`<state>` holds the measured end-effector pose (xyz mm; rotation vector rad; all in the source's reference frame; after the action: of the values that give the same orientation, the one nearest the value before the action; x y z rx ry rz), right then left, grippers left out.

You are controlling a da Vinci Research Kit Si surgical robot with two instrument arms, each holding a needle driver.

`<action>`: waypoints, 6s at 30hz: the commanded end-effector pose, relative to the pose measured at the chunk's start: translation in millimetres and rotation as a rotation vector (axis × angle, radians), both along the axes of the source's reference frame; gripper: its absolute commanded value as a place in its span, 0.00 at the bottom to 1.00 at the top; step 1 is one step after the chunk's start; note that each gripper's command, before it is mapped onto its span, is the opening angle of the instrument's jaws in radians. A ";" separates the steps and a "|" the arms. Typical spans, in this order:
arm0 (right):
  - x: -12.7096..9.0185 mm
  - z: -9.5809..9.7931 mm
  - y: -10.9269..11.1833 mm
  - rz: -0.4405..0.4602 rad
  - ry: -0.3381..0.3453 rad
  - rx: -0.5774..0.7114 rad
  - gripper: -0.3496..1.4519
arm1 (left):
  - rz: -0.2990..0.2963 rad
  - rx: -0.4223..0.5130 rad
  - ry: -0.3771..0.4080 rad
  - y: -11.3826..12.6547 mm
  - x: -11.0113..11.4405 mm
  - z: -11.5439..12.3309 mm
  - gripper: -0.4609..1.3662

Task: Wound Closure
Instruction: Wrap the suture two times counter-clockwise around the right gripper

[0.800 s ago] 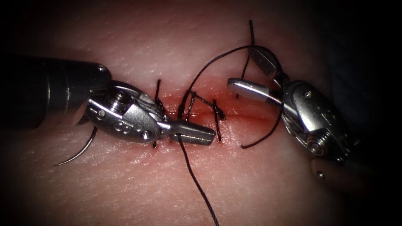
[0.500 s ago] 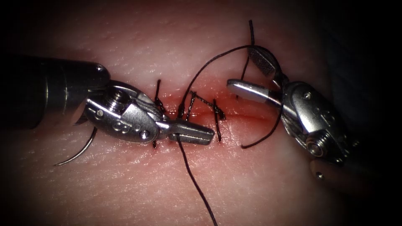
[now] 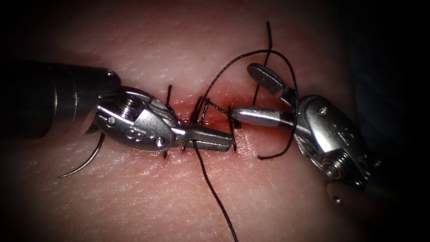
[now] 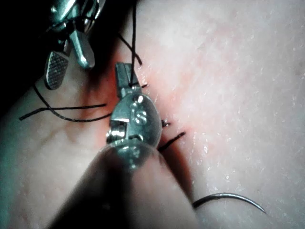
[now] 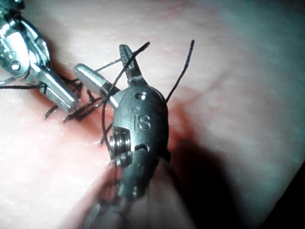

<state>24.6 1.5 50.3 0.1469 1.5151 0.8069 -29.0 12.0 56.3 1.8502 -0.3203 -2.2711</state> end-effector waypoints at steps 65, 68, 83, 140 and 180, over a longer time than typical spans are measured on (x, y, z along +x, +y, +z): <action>5.8 1.6 1.7 -0.403 -0.345 -0.070 0.87 | 0.135 -0.038 -0.124 0.3 -3.9 -9.0 0.06; 5.8 1.8 0.9 -0.473 -0.325 -0.090 0.81 | 0.150 -0.040 -0.144 1.2 -3.8 -9.6 0.06; 5.5 2.3 -3.1 -0.613 -0.097 -0.072 0.80 | 0.204 -0.090 -0.209 5.3 -0.4 -11.2 0.06; 2.7 -0.9 -0.9 0.051 0.527 0.012 0.82 | 0.054 -0.069 -0.196 5.4 2.9 2.6 0.06; 0.8 1.3 2.5 0.275 0.004 -0.016 0.89 | -0.198 -0.095 0.116 -3.3 -0.2 1.6 0.06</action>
<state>25.5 4.0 51.6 -0.0763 1.5597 1.0159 -29.3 8.7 57.8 1.7032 -0.6210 -2.4333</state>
